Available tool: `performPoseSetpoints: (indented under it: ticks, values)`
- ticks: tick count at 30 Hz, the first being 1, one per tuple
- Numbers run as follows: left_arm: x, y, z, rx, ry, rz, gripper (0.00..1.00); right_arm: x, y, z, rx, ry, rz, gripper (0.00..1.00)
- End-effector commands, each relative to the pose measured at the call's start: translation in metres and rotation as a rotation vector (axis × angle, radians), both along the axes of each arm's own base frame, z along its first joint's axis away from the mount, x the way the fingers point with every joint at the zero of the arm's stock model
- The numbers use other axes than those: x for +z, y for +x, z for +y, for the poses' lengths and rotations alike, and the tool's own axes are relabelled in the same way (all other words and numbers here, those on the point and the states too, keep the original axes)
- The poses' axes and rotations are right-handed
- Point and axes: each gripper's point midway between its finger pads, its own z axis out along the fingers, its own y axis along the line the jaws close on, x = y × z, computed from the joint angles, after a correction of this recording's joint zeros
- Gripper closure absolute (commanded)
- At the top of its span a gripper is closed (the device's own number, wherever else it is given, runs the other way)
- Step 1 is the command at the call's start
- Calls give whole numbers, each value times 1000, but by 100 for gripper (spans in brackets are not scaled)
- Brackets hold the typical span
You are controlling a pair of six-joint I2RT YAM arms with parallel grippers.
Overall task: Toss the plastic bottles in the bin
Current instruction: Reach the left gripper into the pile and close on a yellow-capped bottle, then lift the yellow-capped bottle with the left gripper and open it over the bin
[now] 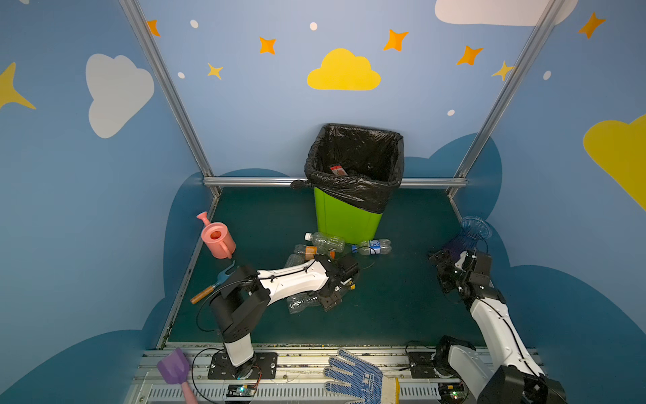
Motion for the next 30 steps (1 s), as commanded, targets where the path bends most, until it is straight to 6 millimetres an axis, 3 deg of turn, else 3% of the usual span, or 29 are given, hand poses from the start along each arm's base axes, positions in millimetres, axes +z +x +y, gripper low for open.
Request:
performPoseSetpoints:
  ticks: [1, 7, 10, 13, 16, 19, 22, 25, 28, 30]
  values:
    - [-6, -8, -2, -23, 21, 49, 25, 3, -2, -1, 0, 10, -21, 3]
    - [-15, -9, -5, -23, 38, 69, 23, 0, -5, -6, -15, 28, -18, 3]
    - [-14, -6, -13, -21, 4, 63, 33, -1, -7, -7, -17, 36, -15, 3]
    - [-5, -4, -22, -20, -50, 48, 46, -2, -10, -10, -28, 35, -12, 3]
    - [20, 0, -33, -13, -151, 10, 47, -1, -11, -13, -38, 38, -20, 3]
    - [63, 10, -40, 9, -279, -75, 49, 1, -11, -16, -46, 43, -28, 3]
    - [121, 23, -40, 33, -417, -195, 51, 1, -12, -17, -49, 50, -30, 3]
    - [194, 41, -30, 61, -558, -378, 52, 3, -11, -18, -49, 58, -35, 3]
    - [290, 51, -6, 78, -744, -618, 52, 5, -10, -18, -49, 63, -43, 3]
    - [366, 50, 20, 88, -888, -827, 51, 7, -8, -18, -50, 63, -50, 3]
